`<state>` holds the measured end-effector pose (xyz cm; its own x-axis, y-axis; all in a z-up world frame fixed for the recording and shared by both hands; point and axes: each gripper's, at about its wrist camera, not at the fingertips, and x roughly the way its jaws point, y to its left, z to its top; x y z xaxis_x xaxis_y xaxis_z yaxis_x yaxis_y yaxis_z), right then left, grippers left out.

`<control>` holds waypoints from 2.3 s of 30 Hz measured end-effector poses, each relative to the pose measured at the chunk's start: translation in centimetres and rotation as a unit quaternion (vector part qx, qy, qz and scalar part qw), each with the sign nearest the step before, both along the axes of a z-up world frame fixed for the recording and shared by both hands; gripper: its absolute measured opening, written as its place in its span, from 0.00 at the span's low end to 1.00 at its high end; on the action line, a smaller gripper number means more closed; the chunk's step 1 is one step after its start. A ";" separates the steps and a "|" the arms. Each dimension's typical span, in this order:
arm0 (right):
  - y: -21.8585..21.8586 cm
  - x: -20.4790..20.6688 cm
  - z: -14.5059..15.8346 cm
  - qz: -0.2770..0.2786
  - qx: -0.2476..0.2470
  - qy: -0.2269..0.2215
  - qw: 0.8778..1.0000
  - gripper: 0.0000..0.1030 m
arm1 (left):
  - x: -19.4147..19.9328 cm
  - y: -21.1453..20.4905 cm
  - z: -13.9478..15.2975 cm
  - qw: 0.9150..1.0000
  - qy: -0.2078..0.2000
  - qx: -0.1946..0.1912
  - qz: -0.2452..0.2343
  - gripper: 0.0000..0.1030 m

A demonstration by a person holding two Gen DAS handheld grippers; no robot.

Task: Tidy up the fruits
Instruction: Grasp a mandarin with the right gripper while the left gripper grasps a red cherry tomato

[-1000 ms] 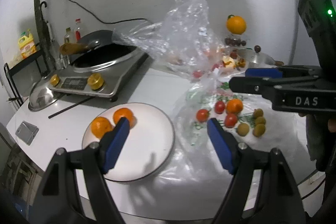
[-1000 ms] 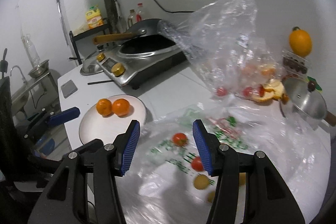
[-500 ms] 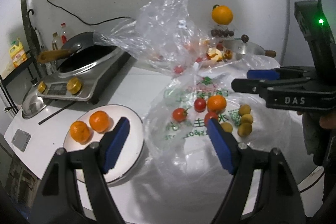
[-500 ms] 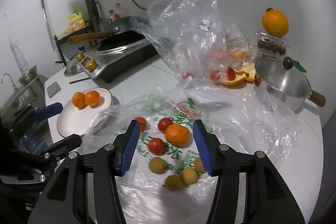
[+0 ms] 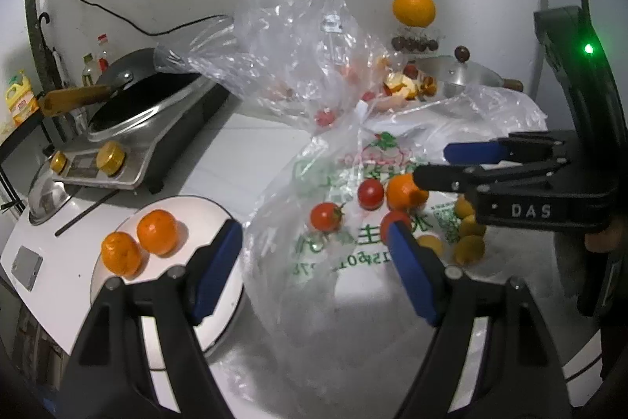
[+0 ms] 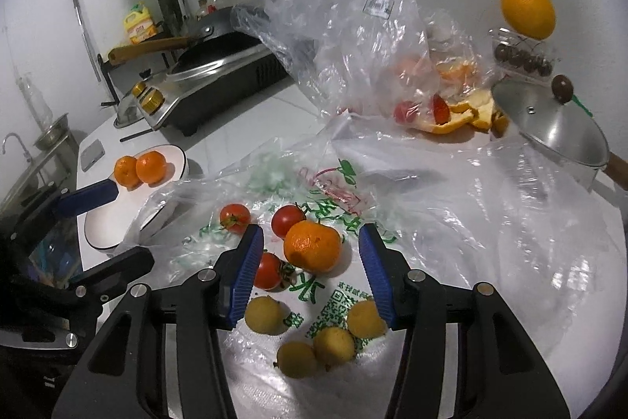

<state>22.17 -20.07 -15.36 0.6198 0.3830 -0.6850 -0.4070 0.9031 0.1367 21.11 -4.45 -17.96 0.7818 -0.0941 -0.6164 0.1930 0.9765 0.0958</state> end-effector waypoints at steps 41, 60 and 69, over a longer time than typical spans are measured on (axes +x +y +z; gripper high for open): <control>-1.8 2.7 -2.1 0.009 0.043 0.028 0.999 0.41 | 6.0 -3.3 -3.6 0.997 0.046 0.054 -0.034 0.39; -1.9 2.5 -2.0 0.007 0.047 0.020 0.999 0.42 | 8.2 -2.6 -5.6 0.994 0.090 0.044 -0.032 0.31; -1.7 2.2 -1.7 0.007 0.044 0.013 0.999 0.41 | 7.2 -2.3 -4.6 0.995 0.081 0.030 -0.045 0.29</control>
<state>24.40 -21.82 -17.04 0.5963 0.4501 -0.6646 -0.4142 0.8818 0.2256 28.34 -6.80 -22.52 0.6624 -0.1190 -0.7396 0.2970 0.9481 0.1135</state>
